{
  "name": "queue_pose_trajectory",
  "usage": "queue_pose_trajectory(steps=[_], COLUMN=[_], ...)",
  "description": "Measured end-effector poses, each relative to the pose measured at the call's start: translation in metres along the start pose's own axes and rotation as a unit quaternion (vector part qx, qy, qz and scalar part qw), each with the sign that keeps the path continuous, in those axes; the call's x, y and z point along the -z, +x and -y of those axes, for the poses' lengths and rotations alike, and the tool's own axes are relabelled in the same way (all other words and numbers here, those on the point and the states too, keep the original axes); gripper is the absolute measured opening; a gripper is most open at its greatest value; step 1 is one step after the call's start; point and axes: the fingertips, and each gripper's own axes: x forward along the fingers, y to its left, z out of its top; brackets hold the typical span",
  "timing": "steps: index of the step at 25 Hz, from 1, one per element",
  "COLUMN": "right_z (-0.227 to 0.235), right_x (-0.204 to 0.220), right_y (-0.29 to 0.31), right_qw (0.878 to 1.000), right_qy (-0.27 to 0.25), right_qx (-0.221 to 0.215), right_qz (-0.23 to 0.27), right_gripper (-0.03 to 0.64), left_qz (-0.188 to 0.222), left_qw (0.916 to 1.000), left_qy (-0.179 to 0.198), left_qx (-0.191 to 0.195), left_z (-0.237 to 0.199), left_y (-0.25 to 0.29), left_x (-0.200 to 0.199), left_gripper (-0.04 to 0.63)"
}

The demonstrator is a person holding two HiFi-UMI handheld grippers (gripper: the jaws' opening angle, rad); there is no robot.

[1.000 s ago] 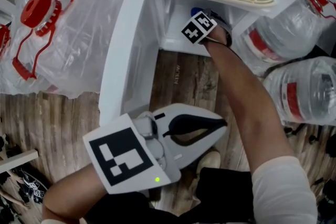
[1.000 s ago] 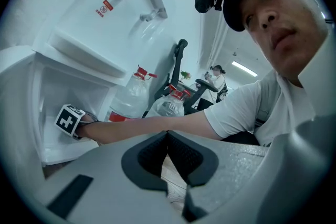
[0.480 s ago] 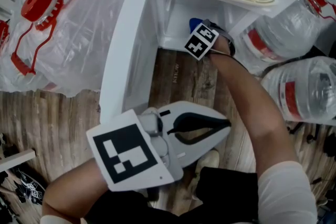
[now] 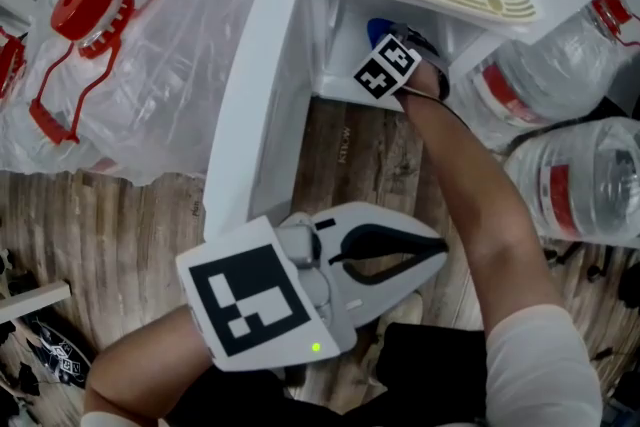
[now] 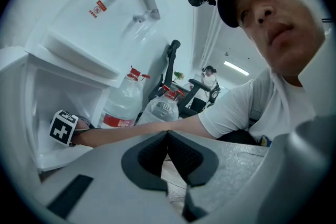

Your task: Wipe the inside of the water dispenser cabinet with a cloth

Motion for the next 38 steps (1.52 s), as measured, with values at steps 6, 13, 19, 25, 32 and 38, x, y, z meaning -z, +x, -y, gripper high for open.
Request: queue_pose_trajectory(steps=[6,13,19,25,32,38], right_z=[-0.001,-0.031,-0.066,-0.032,-0.008,-0.022], right_x=[-0.003,-0.009,-0.009,-0.02,-0.036,-0.043], right_y=[0.028,0.01,-0.018,-0.016,0.02,0.032], right_qw=[1.0,0.998,0.992,0.996,0.998,0.996], right_qy=[-0.022,-0.041,-0.073,-0.034,-0.027,-0.047], right_qx=[-0.001,-0.05,-0.092,-0.067,-0.045,-0.055], right_qz=[-0.015,0.02,0.034,0.048,0.045,0.056], right_gripper=[0.084,0.084,0.084,0.084,0.084,0.084], left_qz=[0.004,-0.003,-0.005,-0.007,-0.013,-0.024], left_qw=[0.9999,0.9999,0.9999,0.9999,0.9999,0.9996], left_qy=[-0.005,-0.01,-0.01,-0.004,-0.006,-0.004], left_qx=[-0.009,-0.001,0.008,0.01,0.007,0.016], left_z=[-0.006,-0.008,-0.007,-0.007,-0.007,-0.002], left_y=[-0.002,0.003,0.005,0.004,0.006,0.009], left_x=[-0.002,0.003,0.004,0.003,0.005,0.01], left_gripper=[0.003,0.003,0.003,0.003,0.003,0.003])
